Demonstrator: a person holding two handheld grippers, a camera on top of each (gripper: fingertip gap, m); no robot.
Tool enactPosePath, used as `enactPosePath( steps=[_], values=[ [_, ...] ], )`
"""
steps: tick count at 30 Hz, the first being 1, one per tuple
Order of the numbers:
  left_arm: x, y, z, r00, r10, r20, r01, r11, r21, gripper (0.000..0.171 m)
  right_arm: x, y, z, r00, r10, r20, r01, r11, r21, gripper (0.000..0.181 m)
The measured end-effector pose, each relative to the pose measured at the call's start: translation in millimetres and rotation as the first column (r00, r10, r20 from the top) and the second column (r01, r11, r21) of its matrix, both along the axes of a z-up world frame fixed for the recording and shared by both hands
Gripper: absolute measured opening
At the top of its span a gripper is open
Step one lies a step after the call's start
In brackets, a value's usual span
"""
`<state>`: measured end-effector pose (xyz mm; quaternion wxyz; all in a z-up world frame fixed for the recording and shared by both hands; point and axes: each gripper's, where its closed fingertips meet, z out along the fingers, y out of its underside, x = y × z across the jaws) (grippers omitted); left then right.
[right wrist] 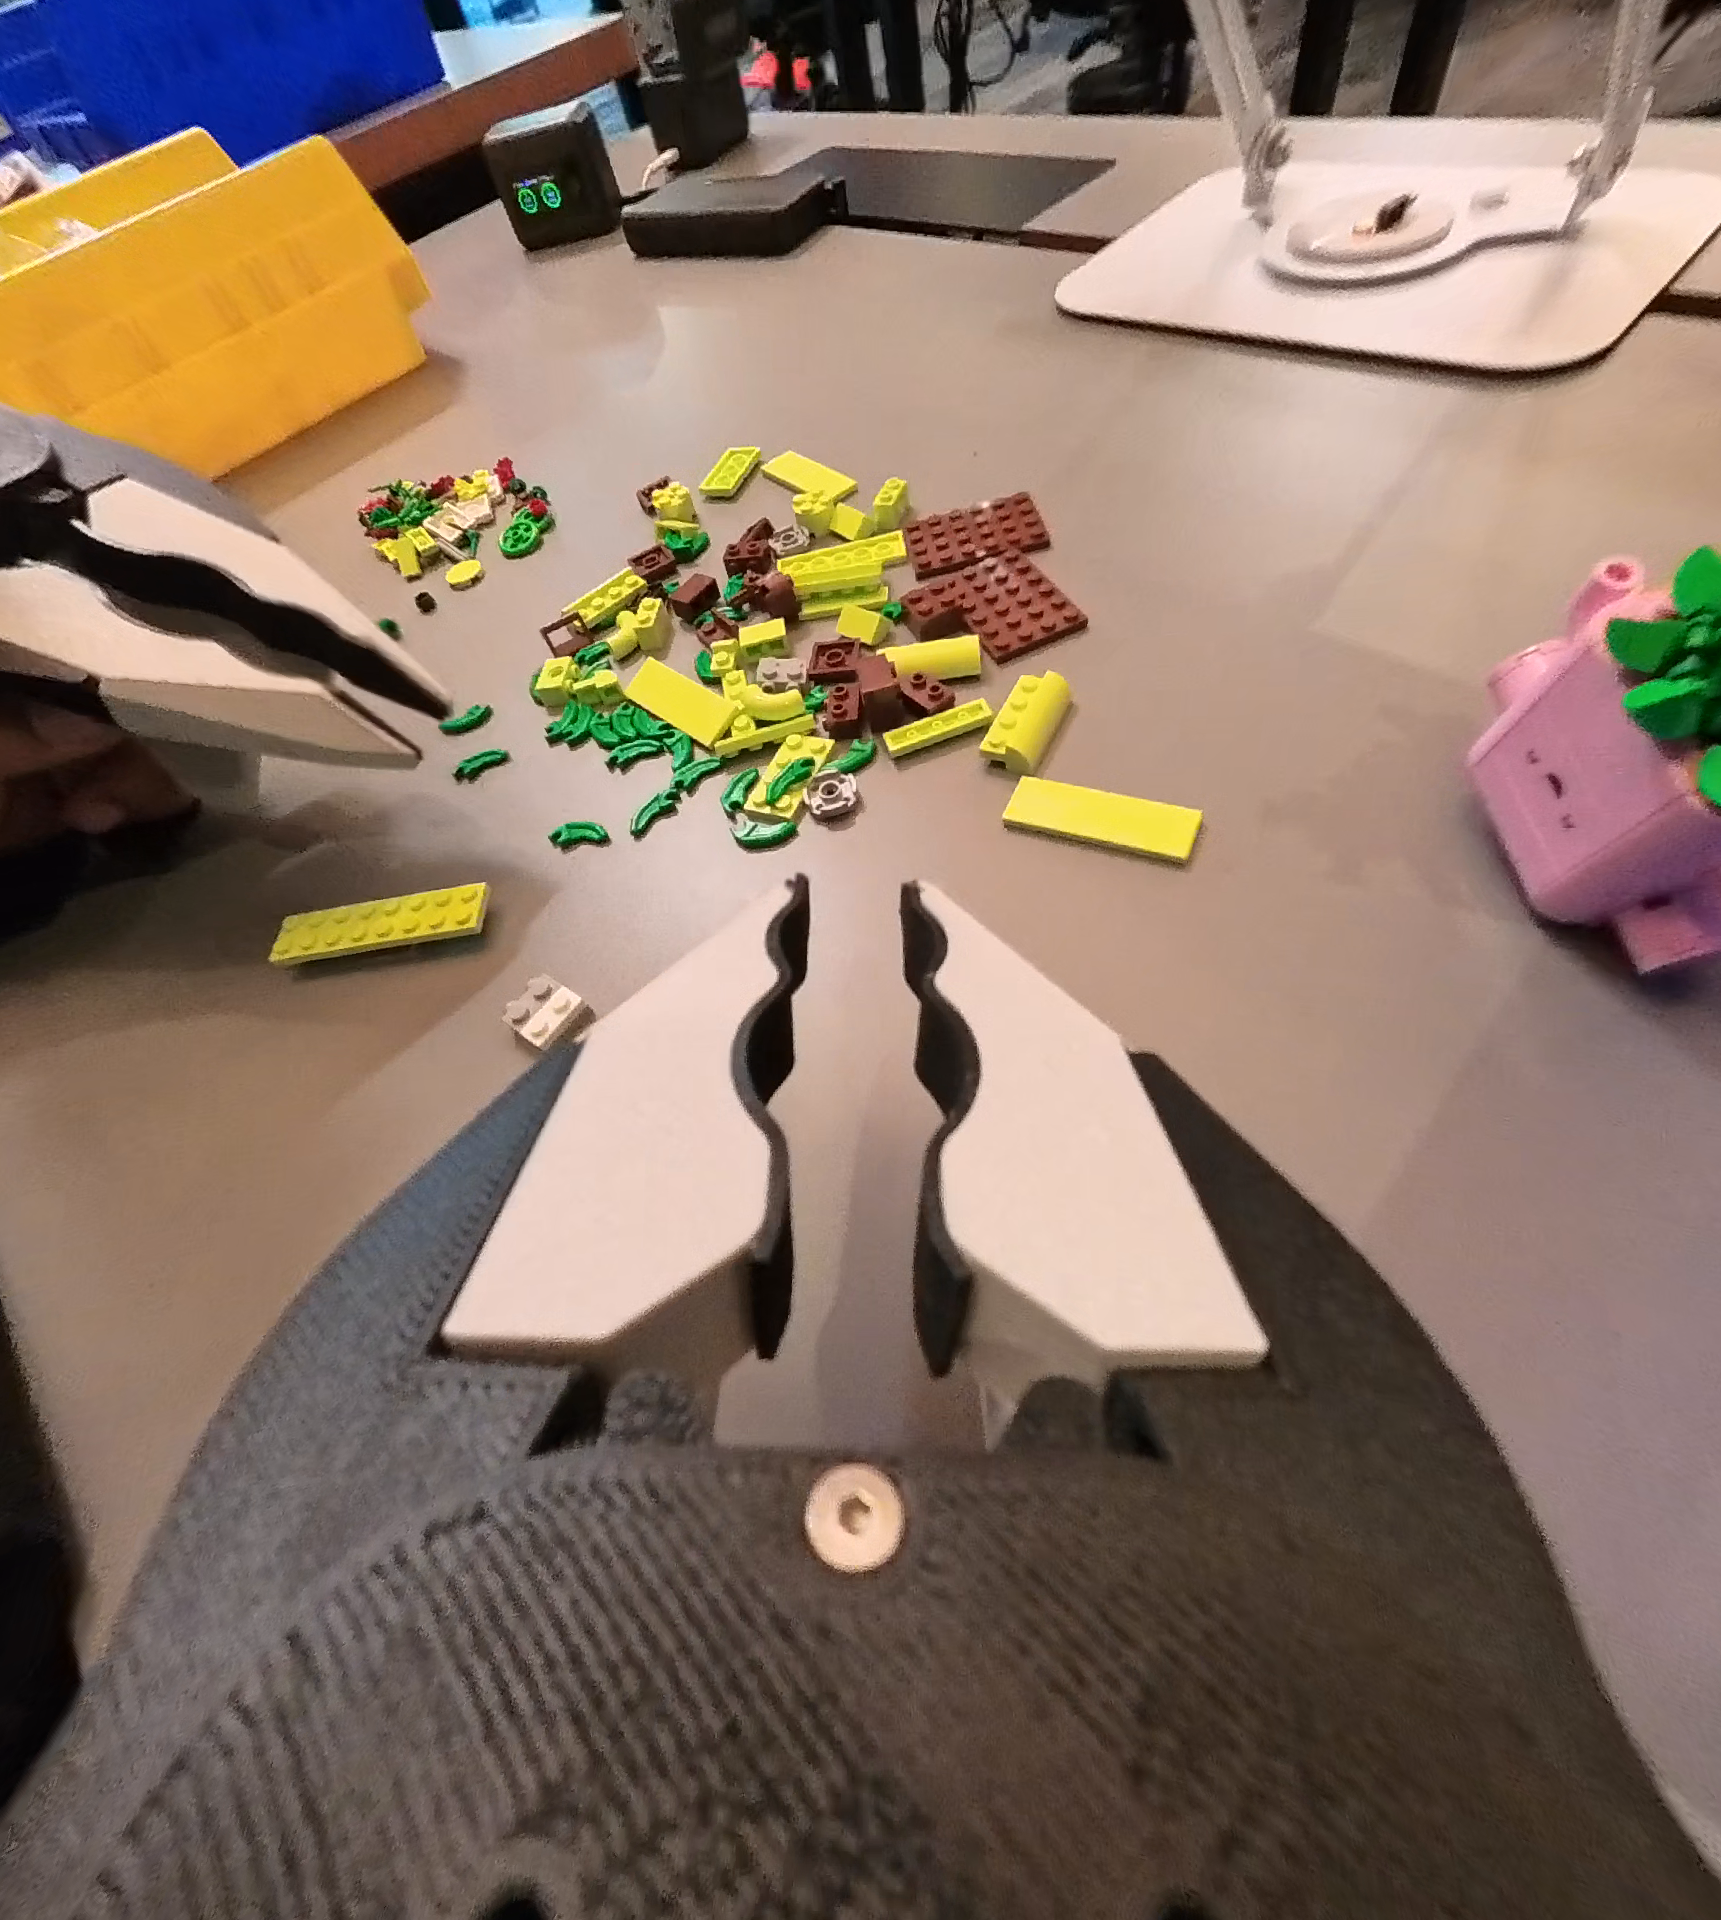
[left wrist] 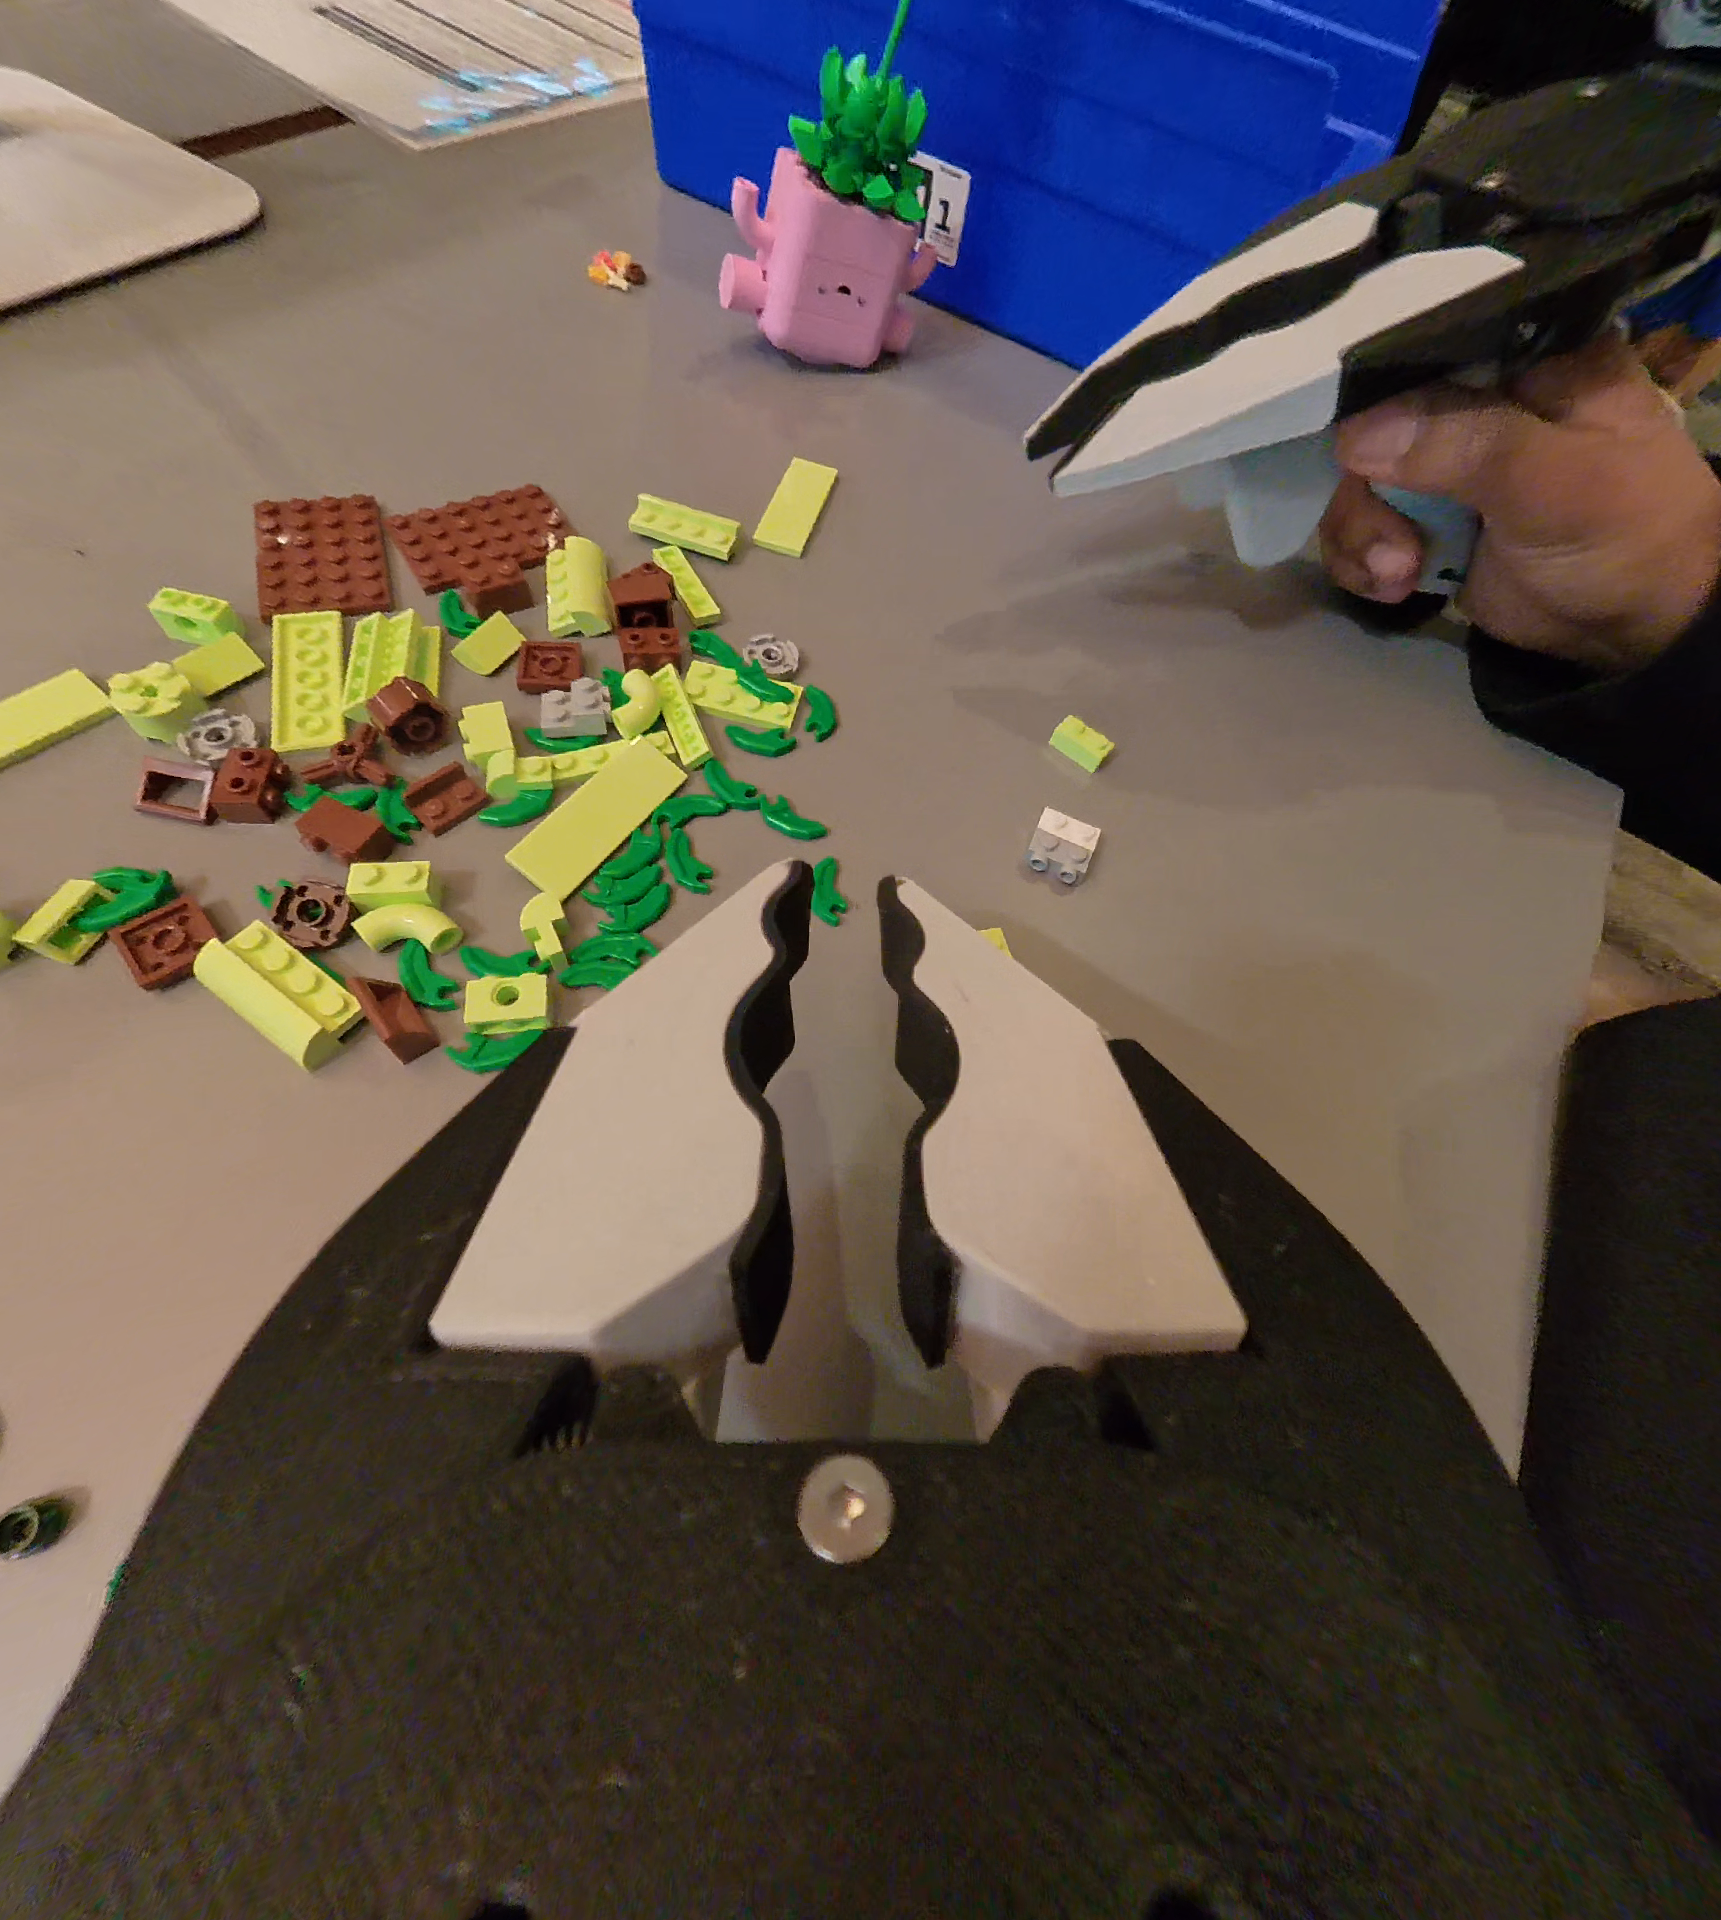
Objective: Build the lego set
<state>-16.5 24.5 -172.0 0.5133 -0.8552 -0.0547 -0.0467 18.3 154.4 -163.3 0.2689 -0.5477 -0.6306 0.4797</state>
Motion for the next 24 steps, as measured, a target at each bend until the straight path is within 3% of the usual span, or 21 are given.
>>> enactPosePath(
  steps=[3, 12, 24],
  values=[
    [2.5, 0.6, -1.2, 1.000, -0.009, -0.028, 0.009, 1.000, -0.010, 0.010, -2.4, 0.8, -3.1, 1.000, 0.001, 0.022, -0.001, 1.000, -0.013, 0.015],
    [10.7, 2.4, -7.7, 0.997, -0.056, -0.058, 0.053, 0.997, -0.054, 0.016, -11.7, -3.0, -23.3, 0.994, -0.005, 0.111, -0.012, 0.988, 0.152, 0.008],
    [10.3, 2.3, -7.7, 0.998, -0.058, -0.032, 0.056, 0.997, -0.049, 0.019, -16.1, 0.1, -23.9, 0.993, -0.010, 0.121, -0.006, 0.991, 0.131, 0.010]
  ],
)
